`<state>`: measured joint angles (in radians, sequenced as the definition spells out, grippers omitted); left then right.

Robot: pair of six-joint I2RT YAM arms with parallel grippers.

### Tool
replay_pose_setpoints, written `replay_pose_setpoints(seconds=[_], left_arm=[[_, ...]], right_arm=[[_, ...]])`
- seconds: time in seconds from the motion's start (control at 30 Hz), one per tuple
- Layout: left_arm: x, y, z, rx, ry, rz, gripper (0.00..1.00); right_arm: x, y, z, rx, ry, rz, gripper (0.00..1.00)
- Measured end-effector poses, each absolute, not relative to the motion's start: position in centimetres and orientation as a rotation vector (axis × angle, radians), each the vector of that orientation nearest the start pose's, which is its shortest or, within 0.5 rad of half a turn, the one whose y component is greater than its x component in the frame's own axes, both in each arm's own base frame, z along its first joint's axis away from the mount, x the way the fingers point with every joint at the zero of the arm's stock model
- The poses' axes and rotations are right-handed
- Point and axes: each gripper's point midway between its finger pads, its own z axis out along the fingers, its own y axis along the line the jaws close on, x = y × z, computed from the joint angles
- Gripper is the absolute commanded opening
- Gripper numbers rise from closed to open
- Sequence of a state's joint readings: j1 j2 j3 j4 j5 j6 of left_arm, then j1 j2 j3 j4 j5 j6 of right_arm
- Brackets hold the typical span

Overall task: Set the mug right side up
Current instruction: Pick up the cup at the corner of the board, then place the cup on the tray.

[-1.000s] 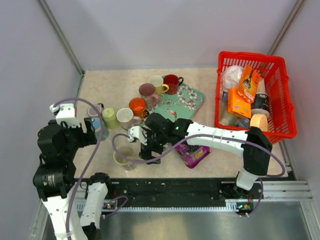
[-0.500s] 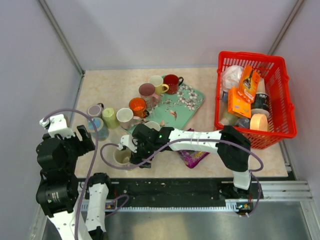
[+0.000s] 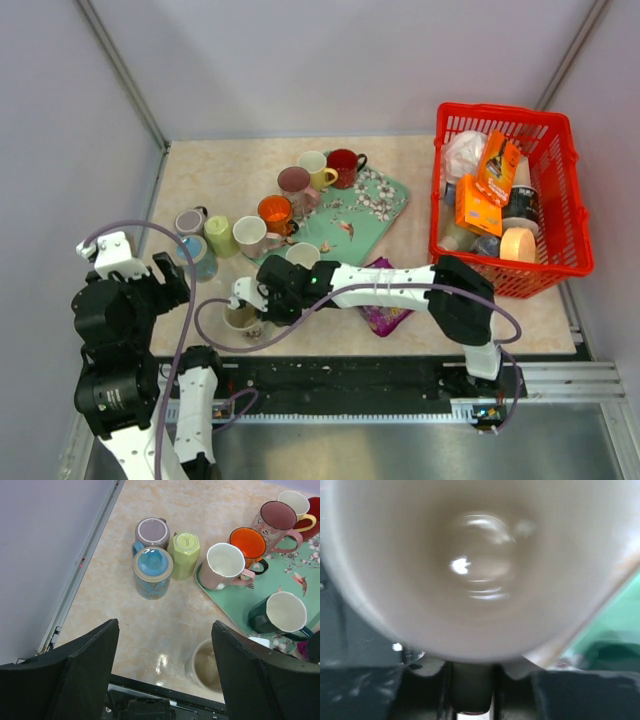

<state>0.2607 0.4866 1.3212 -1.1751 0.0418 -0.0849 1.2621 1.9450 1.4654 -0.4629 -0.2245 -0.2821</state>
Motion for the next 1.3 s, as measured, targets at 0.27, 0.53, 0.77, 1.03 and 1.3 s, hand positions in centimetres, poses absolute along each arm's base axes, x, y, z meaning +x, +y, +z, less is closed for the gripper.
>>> replay_pose_setpoints(seconds=[0.27,0.53,0.77,1.03,1.3], left_arm=[[12.2,1.9,37.8,-0.277,1.79,0.074,0.8],[10.0,4.1,45.1,-0.321,1.564,0.236,0.8],[8.3,7.0,51.0,-0.388,1.365,0.415,0.79],[15.5,6.7,44.0,-0.185,1.634,0.397,0.72],[19.2,-1.0,35.1,0.161,1.924,-0.088,0.68]], right_arm=[[12.0,46.4,8.3,-1.899,1.776,0.651,0.0],[12.0,46.2,10.8,-1.897,1.772,0.683,0.0],[17.3,46.9,21.3,-1.662,1.664,0.756,0.0],[31.5,36.5,30.2,-1.144,1.698,0.567,0.0],[34.0,28.0,25.1,-0.987,1.874,0.392,0.0]])
